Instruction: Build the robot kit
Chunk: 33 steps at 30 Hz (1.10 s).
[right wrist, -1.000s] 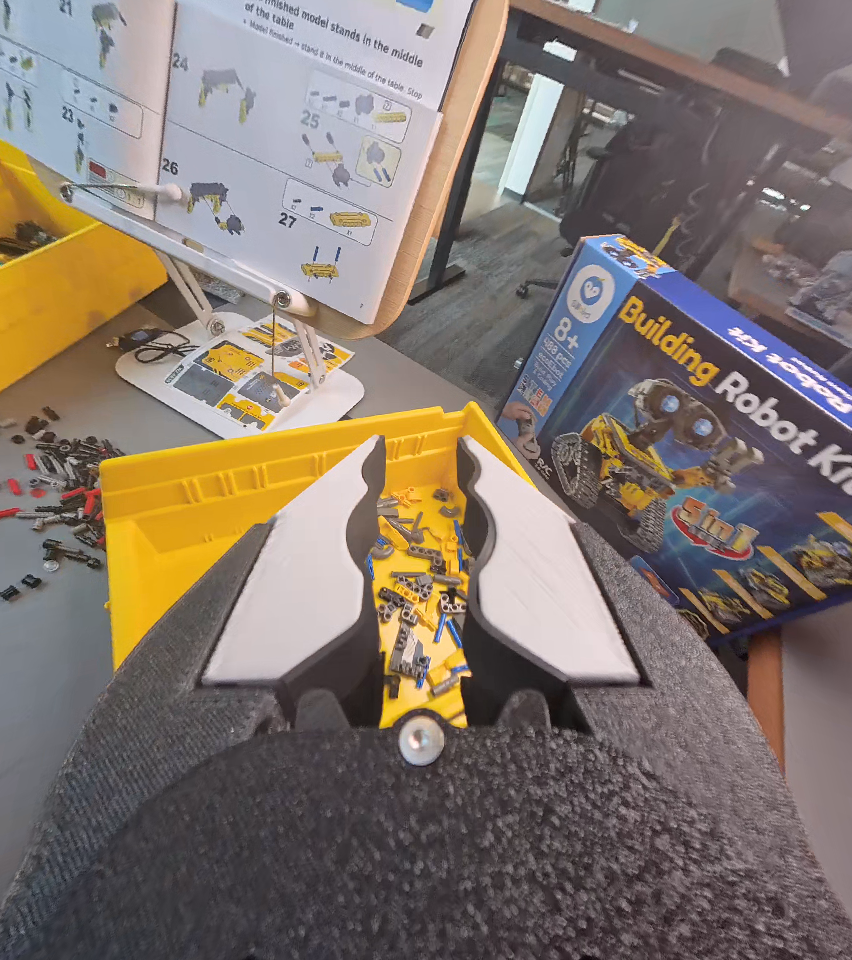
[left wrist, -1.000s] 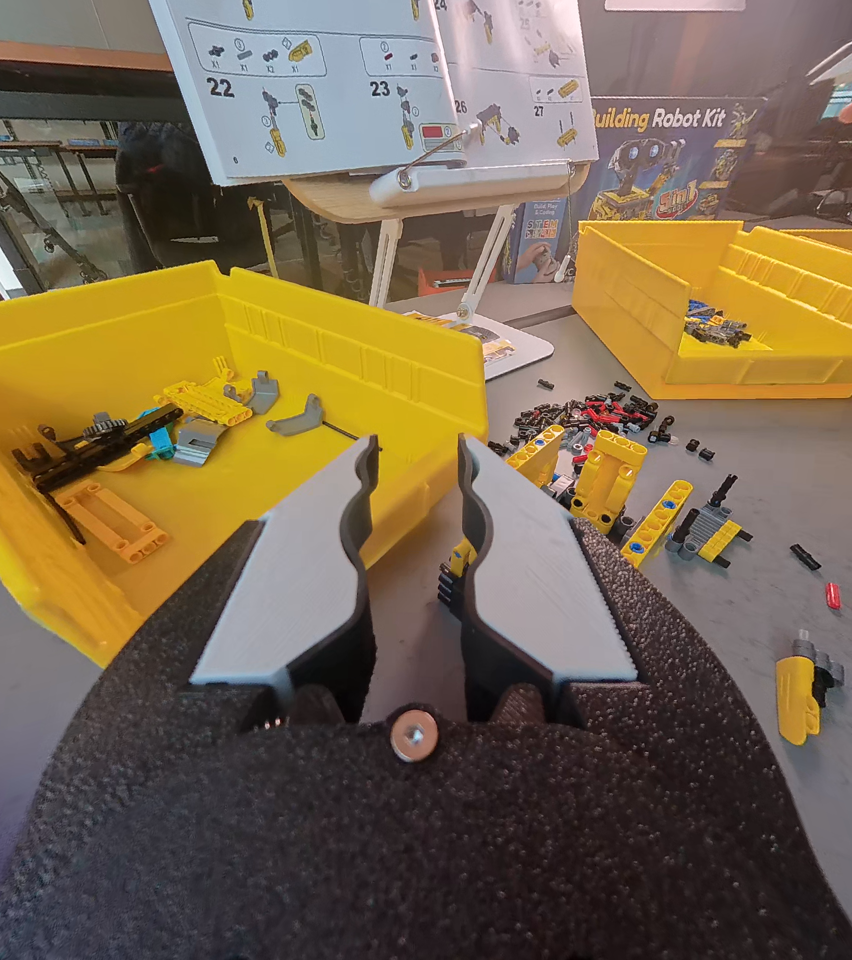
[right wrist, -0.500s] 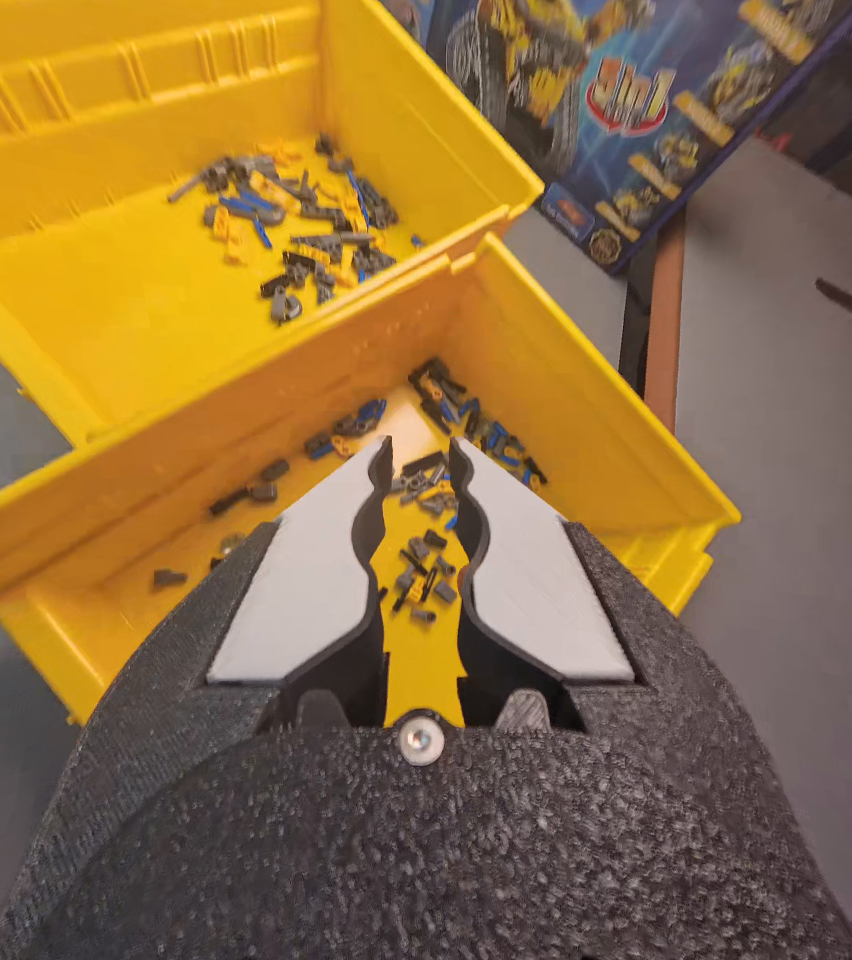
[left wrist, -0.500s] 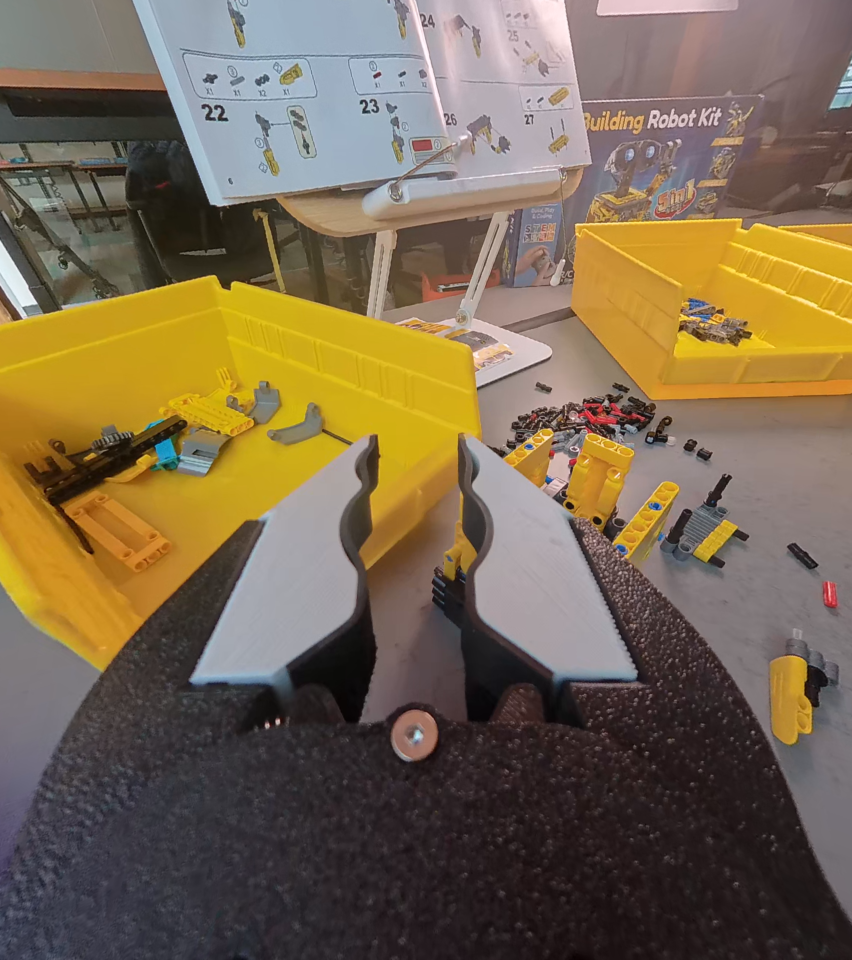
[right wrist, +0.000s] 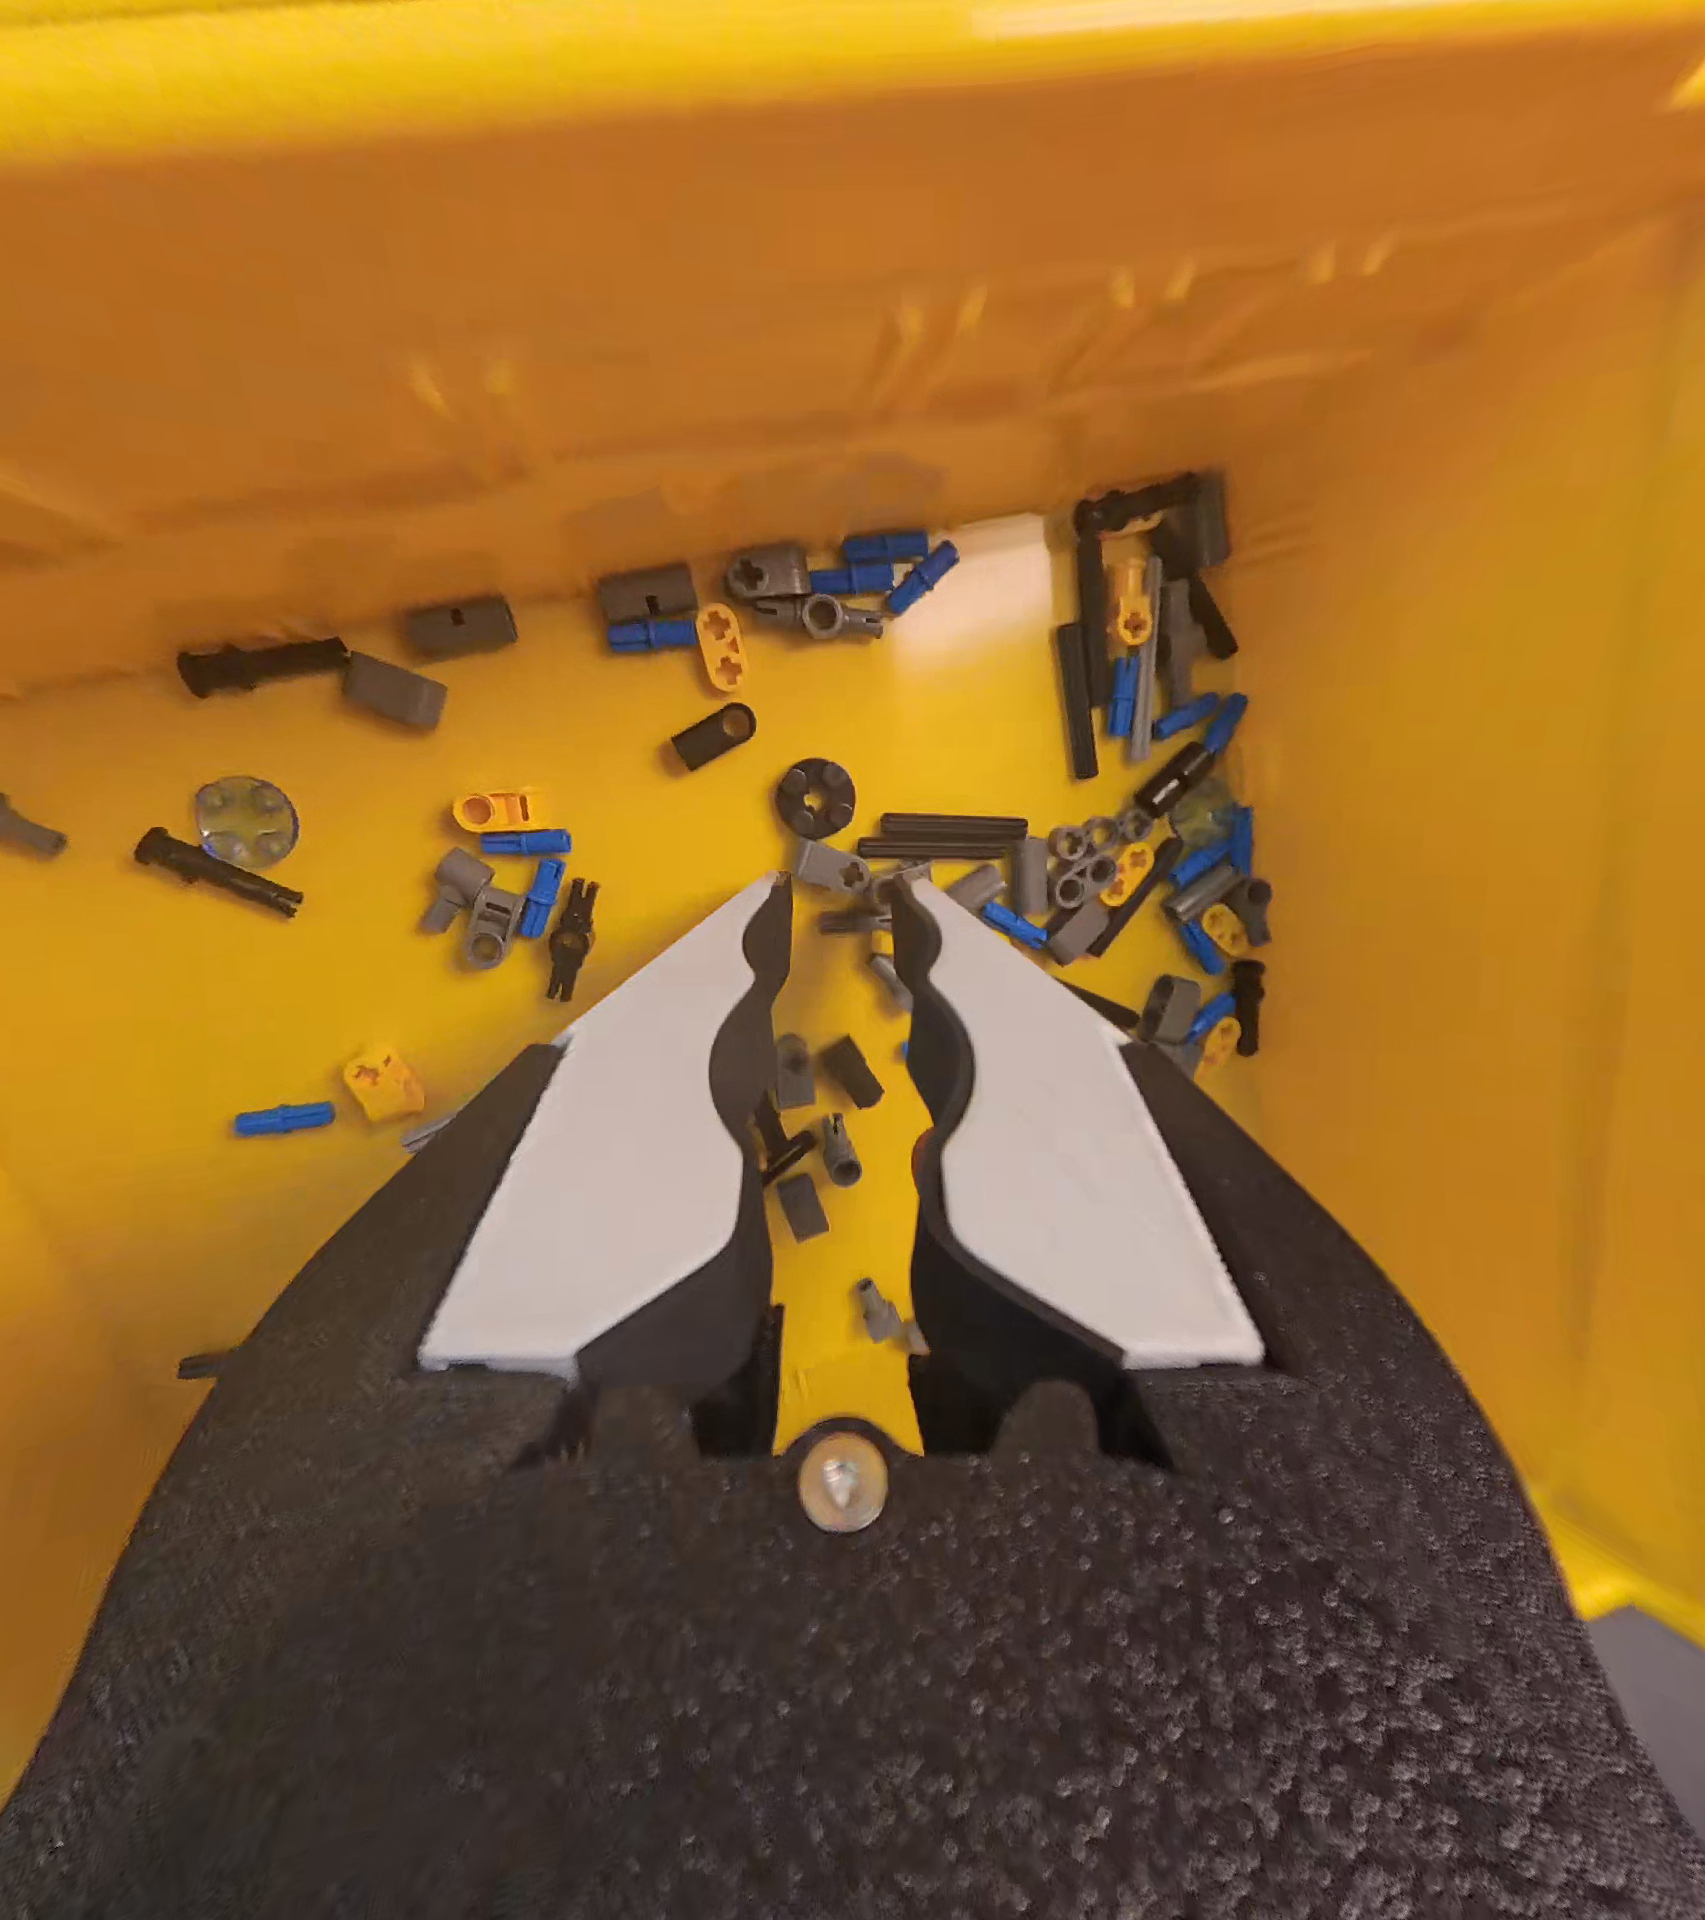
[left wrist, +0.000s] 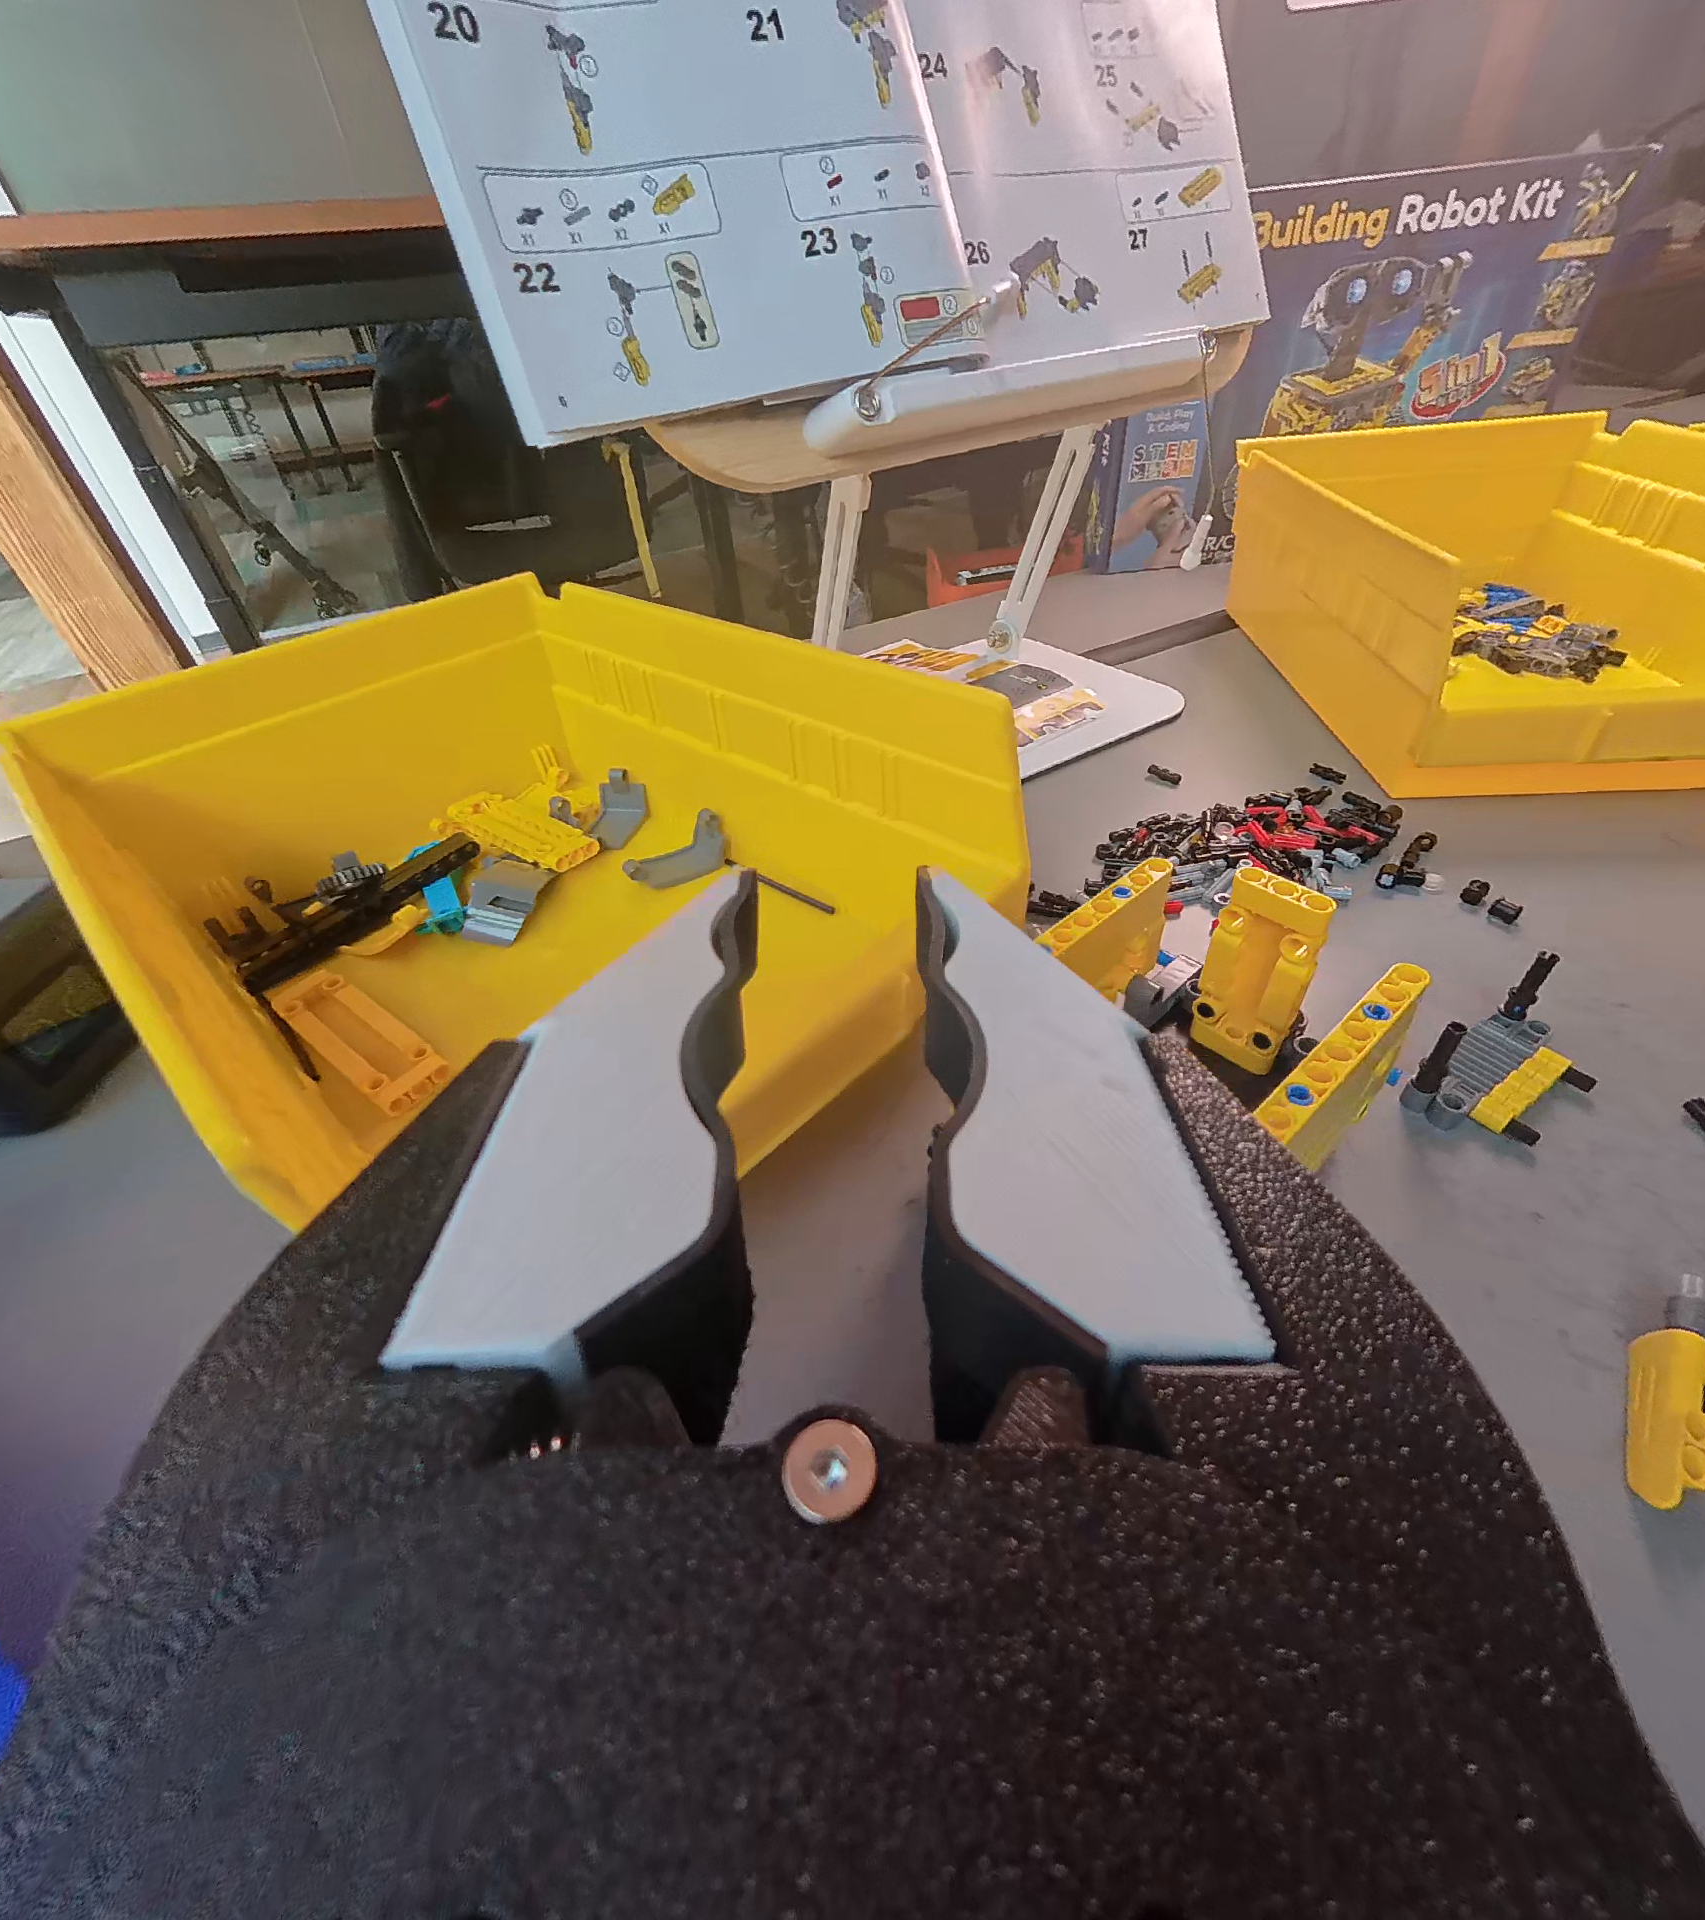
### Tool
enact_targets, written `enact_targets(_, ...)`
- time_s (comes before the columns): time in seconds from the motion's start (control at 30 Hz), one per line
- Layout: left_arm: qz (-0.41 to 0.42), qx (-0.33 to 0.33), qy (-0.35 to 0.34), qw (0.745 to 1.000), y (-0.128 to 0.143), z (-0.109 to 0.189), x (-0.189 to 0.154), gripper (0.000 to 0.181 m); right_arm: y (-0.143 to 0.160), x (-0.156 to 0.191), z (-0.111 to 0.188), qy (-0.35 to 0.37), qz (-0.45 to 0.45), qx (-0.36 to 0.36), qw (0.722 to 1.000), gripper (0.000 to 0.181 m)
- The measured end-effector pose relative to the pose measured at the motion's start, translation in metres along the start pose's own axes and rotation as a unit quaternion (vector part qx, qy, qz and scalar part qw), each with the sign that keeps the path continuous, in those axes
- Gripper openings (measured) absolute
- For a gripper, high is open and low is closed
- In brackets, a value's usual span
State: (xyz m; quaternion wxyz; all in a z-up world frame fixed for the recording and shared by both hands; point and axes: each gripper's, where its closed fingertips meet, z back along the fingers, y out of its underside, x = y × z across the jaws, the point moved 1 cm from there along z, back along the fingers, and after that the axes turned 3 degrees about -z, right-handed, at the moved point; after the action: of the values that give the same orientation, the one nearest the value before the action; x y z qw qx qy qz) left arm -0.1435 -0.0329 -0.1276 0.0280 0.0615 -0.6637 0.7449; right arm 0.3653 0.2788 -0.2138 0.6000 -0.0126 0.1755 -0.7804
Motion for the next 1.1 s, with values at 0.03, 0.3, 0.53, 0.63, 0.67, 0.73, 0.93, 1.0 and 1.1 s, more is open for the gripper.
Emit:
enact_targets(0.03,-0.001,0.001,-0.006,1.0,0.001,0.001,0.002,0.028,-0.001,0.002,-0.002,-0.014,0.009,0.002,1.0,0.018)
enact_targets(0.3,0.006,0.011,-0.021,1.0,0.007,0.002,0.012,0.028,0.002,0.006,-0.01,-0.052,0.062,0.024,0.996,0.015)
enact_targets(0.53,0.005,0.011,-0.017,1.0,0.008,0.002,0.011,0.028,-0.003,0.009,-0.002,-0.063,0.062,-0.017,0.996,0.015)
enact_targets(0.63,0.006,0.01,-0.012,1.0,0.007,0.002,0.009,0.028,-0.027,0.024,0.034,-0.057,0.076,-0.096,0.991,0.015)
enact_targets(0.67,0.006,0.009,-0.011,1.0,0.007,0.002,0.009,0.028,-0.041,0.037,0.054,-0.061,0.087,-0.132,0.986,0.015)
enact_targets(0.73,0.007,0.008,-0.008,1.0,0.007,0.002,0.008,0.028,-0.073,0.08,0.096,-0.081,0.124,-0.205,0.967,0.015)
enact_targets(0.93,0.006,0.004,0.005,1.0,0.004,0.001,0.003,0.028,-0.145,0.247,0.121,-0.147,0.267,-0.248,0.919,0.015)
enact_targets(1.0,0.002,-0.001,0.006,1.0,0.001,0.004,0.002,0.028,-0.157,0.294,0.09,-0.177,0.283,-0.224,0.915,0.015)
enact_targets(1.1,0.001,-0.011,0.005,1.0,-0.004,0.009,0.003,0.028,-0.166,0.337,0.04,-0.197,0.3,-0.187,0.914,0.015)
